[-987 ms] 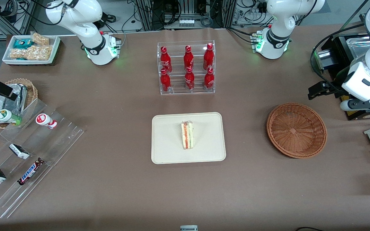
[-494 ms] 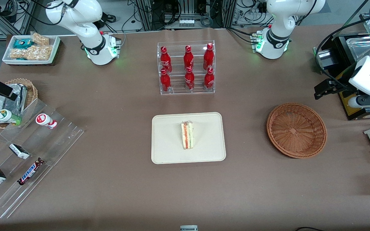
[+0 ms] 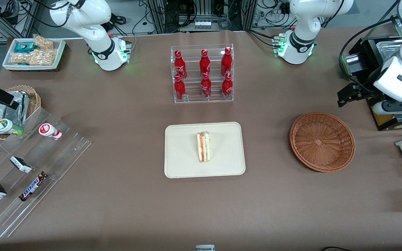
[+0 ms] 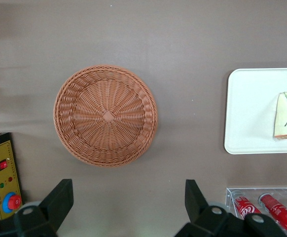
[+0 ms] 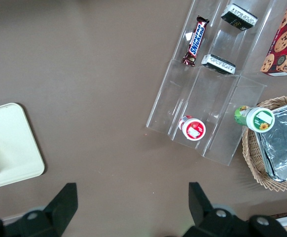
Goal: Place sandwich from basket to tray
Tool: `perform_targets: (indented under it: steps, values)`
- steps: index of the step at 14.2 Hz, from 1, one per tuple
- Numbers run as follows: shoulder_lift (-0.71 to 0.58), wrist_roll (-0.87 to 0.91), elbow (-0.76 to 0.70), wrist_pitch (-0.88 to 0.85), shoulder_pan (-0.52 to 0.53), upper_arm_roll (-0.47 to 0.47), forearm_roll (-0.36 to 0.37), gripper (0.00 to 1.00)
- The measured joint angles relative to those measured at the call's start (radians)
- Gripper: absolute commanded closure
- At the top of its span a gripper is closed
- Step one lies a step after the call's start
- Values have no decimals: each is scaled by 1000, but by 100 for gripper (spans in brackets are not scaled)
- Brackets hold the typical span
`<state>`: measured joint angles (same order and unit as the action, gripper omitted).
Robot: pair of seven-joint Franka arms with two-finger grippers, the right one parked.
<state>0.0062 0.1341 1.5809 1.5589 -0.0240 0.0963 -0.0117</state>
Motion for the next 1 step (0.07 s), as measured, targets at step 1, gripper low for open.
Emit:
perform_targets:
  steps: [1]
  values:
    - [0,0,0,-1,0,4,0,0]
